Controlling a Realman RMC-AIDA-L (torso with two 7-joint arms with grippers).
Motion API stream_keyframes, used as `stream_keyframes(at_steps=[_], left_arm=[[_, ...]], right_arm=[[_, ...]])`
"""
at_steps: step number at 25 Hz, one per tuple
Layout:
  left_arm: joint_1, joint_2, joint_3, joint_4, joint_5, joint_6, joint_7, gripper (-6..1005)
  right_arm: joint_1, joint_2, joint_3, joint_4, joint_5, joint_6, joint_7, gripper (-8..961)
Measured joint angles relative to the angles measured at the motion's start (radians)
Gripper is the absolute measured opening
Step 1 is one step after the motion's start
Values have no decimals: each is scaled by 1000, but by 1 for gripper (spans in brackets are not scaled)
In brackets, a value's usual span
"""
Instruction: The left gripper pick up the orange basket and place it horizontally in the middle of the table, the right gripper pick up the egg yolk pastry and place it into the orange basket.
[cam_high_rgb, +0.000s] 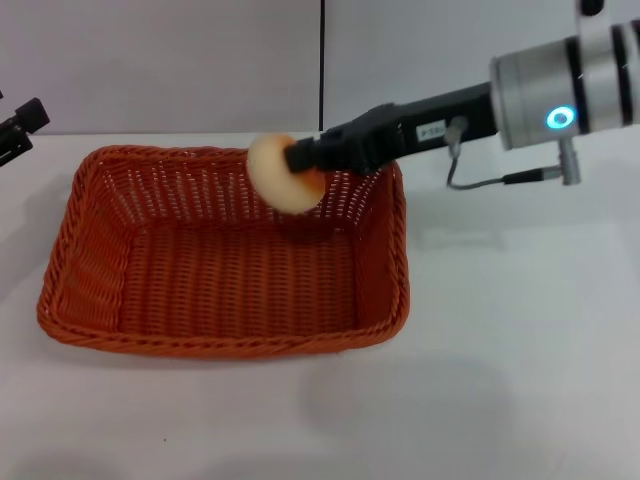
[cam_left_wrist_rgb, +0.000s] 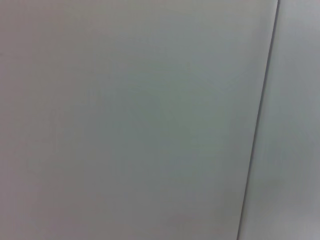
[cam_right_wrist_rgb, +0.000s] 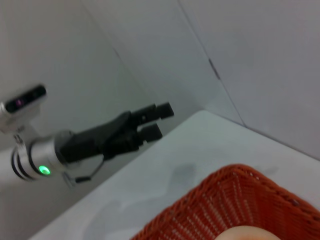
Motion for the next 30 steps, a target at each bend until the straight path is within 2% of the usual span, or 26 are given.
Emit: stream_keyframes(at_steps=[6, 11, 12, 15, 16, 17, 18, 19, 20, 21, 23, 24, 25, 26, 27, 28, 29, 30], left_arm=[[-6, -2, 0, -43, -5, -7, 19, 737], [-16, 0, 0, -69, -5, -10, 35, 737], [-15, -1, -1, -69, -5, -10, 36, 737], [-6, -2, -18, -73, -9, -5, 45, 737], [-3, -3, -29, -81, -16, 0, 60, 737], [-2, -3, -35, -87, -20, 3, 69, 737], [1, -3, -43, -108, -34, 8, 95, 737], [2, -2, -48, -128, -49, 11, 123, 737], [2, -2, -48, -128, -49, 11, 123, 737], [5, -1, -52, -154, -65, 12, 156, 737], [6, 0, -55, -180, -77, 13, 191, 737], [9, 0, -77, -240, -91, 16, 246, 737], [9, 0, -82, -249, -93, 18, 252, 737], [9, 0, -91, -262, -96, 21, 267, 737], [9, 0, -91, -262, -96, 21, 267, 737], [9, -1, -126, -300, -108, 43, 334, 737], [9, -1, -142, -316, -113, 52, 357, 737], [8, -1, -164, -338, -121, 65, 385, 737]], right_arm=[[-4, 3, -70, 57, 85, 51, -93, 48], [-56, 3, -66, 25, 173, 33, -146, 219], [-79, 0, -55, -4, 192, 26, -152, 253], [-161, -2, -2, -129, 213, -4, -154, 461], [-245, 0, 37, -231, 225, -18, -161, 478], [-245, 0, 37, -231, 225, -18, -161, 496], [-288, 1, 49, -271, 243, -22, -179, 513], [-367, 3, 66, -307, 299, -27, -242, 530], [-367, 3, 66, -307, 299, -27, -242, 548], [-404, 5, 74, -303, 348, -29, -295, 565], [-471, 7, 89, -247, 458, -34, -415, 600], [-515, 5, 98, -129, 615, -53, -572, 617], [-528, 3, 108, -45, 697, -81, -666, 617], [-528, 3, 108, -45, 697, -81, -666, 616], [-537, 1, 125, 47, 780, -123, -774, 616], [-540, 0, 141, 107, 829, -159, -845, 615], [-541, 0, 197, 256, 919, -251, -1011, 615], [-541, 0, 197, 256, 919, -251, -1011, 614]])
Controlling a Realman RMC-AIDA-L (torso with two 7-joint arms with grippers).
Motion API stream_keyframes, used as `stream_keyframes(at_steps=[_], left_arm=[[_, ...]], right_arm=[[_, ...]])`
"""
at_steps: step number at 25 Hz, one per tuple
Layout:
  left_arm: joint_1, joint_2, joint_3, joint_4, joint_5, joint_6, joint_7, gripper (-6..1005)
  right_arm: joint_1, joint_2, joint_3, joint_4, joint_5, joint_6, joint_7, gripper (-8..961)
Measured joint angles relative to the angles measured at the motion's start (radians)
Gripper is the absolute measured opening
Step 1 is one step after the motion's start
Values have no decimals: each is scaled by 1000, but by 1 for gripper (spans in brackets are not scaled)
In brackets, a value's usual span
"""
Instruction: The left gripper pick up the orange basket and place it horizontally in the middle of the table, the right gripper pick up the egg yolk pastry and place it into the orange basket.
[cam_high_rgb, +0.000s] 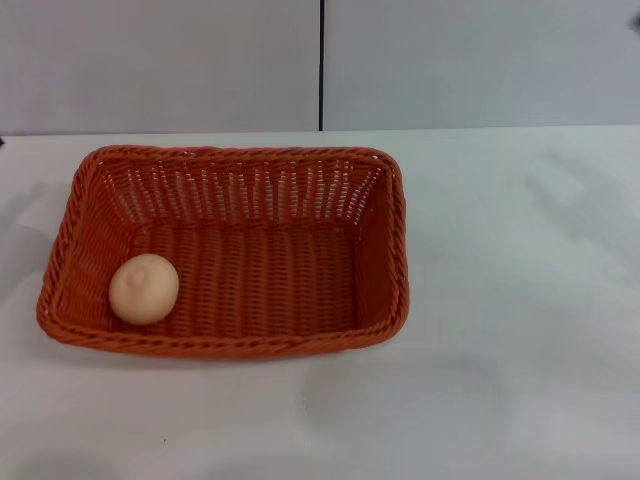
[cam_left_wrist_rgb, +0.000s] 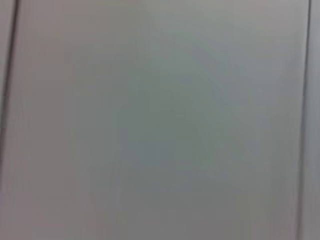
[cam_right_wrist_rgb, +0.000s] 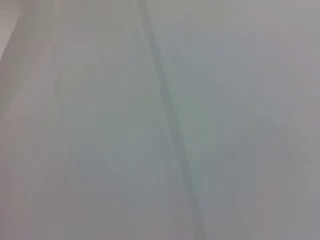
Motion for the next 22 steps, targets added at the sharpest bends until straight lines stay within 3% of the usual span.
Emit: stream_keyframes(at_steps=[3, 7, 9, 12, 14, 22], left_arm=[[-4, 1, -47, -43, -19, 14, 45, 737], [-16, 2, -150, -123, -31, 8, 152, 737], [-17, 1, -175, -139, -32, 9, 174, 737], [-18, 1, -198, -158, -38, 11, 196, 737], [-22, 0, -238, -206, -53, 12, 276, 737], [-14, -3, -247, -253, -79, 25, 347, 736]], right_arm=[[5, 0, 88, 152, 60, -62, -141, 614], [18, 2, 192, 249, 68, -53, -253, 613], [52, 1, 300, 315, 70, -37, -306, 614], [77, -1, 357, 338, 71, -10, -316, 614], [106, -2, 386, 345, 71, 56, -329, 614], [164, 0, 389, 371, 71, 161, -447, 613]])
